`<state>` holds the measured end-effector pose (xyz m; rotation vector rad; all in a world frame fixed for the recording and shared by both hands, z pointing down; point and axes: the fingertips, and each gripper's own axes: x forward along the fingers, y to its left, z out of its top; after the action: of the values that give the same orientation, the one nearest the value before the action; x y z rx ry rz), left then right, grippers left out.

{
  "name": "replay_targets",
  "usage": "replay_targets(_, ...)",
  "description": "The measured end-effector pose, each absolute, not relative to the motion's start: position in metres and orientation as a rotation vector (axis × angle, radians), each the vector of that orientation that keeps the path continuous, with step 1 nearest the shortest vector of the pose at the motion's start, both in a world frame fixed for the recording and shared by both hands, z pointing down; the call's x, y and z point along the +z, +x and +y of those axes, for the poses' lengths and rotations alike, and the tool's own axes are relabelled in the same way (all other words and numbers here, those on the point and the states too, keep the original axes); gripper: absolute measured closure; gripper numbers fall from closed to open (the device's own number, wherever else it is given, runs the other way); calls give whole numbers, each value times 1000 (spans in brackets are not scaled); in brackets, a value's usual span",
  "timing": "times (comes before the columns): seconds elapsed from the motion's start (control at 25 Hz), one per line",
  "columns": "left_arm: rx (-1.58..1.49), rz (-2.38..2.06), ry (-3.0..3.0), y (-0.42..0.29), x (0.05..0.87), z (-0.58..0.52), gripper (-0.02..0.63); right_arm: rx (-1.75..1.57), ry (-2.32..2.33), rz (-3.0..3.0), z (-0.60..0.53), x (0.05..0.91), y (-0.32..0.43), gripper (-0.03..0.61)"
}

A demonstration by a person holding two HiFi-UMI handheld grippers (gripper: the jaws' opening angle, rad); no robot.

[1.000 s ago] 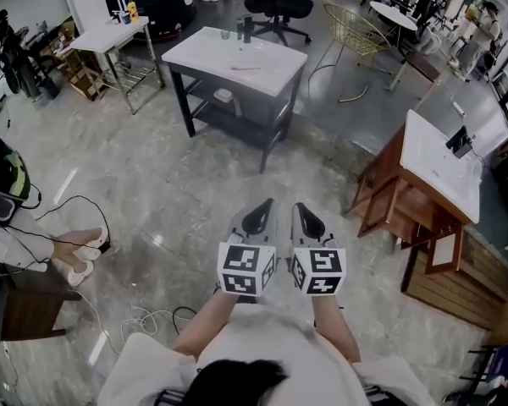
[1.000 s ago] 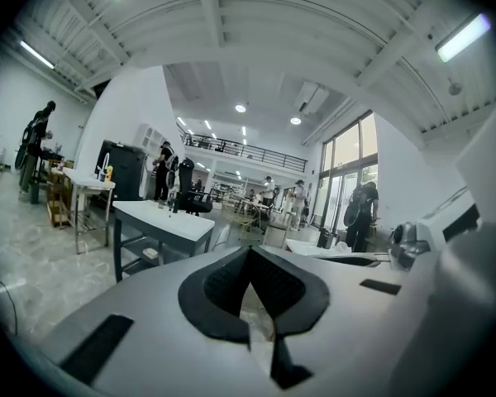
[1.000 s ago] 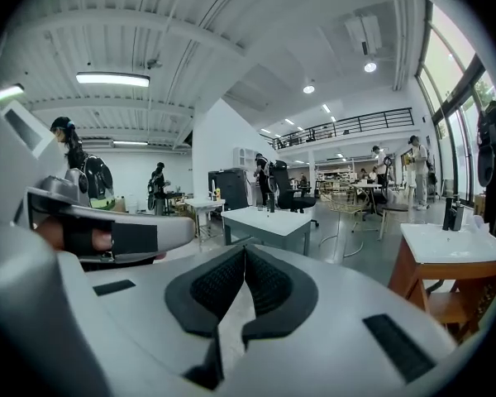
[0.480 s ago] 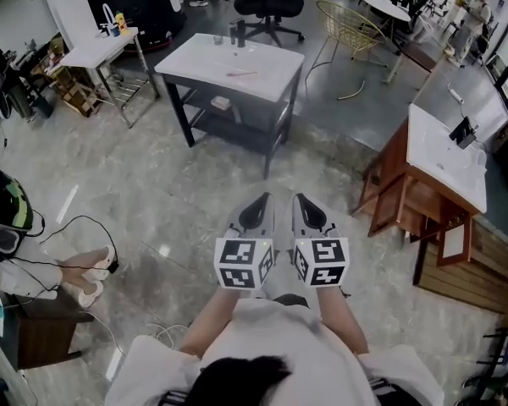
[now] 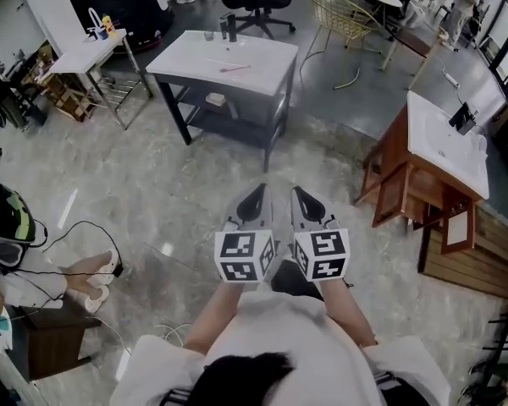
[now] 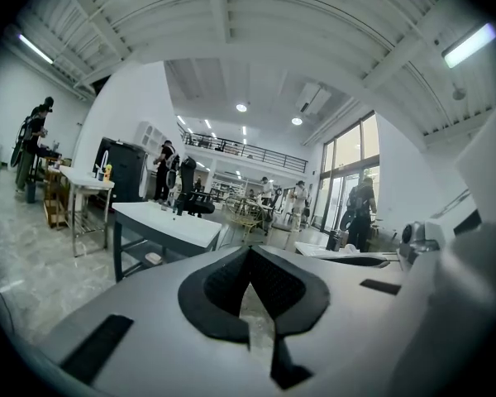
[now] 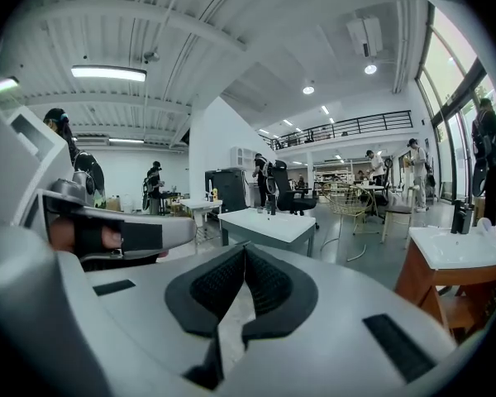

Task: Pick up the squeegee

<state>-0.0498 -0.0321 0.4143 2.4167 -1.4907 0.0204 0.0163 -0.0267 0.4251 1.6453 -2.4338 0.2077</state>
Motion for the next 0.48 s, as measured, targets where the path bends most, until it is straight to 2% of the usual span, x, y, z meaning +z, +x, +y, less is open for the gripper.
replay_targets(0.48, 49, -1522, 2448, -46, 414, -65, 591, 227, 1677, -2483, -63, 420, 20, 552)
